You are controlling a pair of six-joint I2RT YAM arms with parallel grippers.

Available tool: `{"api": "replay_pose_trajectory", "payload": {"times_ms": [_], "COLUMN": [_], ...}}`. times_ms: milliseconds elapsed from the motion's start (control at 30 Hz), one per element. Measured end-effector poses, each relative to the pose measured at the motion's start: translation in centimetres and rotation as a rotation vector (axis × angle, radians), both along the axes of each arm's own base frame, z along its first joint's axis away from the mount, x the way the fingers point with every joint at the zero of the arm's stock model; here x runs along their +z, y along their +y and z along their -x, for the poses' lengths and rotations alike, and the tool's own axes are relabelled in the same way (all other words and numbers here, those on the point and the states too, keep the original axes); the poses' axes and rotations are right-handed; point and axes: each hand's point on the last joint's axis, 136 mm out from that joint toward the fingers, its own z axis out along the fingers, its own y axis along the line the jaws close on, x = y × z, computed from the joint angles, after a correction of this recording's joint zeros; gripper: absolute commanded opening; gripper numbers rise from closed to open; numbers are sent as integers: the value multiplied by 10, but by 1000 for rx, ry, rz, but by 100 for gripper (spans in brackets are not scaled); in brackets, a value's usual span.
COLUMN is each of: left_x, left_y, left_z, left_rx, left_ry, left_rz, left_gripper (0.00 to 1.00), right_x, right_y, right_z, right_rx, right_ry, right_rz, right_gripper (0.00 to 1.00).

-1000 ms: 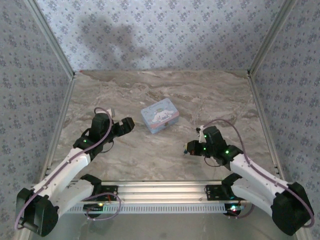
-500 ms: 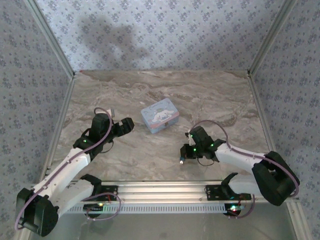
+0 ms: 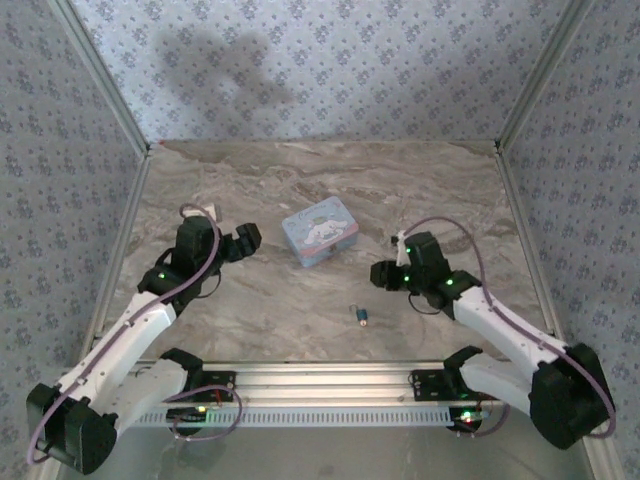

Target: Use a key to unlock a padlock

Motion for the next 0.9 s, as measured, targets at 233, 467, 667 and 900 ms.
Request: {"api": "replay_pose_trajectory", "payload": {"times_ms": [233,467,667,900], "left_x": [24,-8,-33,-84], "left_y": [45,107,143,139], "left_z": [-15,-20,-23,-32], "left_rx": [121,275,339,258], "left_ry": [-189,-234,-204,-138], "left_rz": [-221,-457,-511,-522], "left_gripper": [98,98,98,98], "right_x": [49,50,6,-24], "right_y": [-71,-156,-194,-197], "right_z": [-37,-58,-56,-70], "right_rx": [-234,-486,-560,-519], "right_ry": [-223,-351,-383,-440], "right_rz": [69,224,364,425], "right_gripper": [73,100,100,100]}}
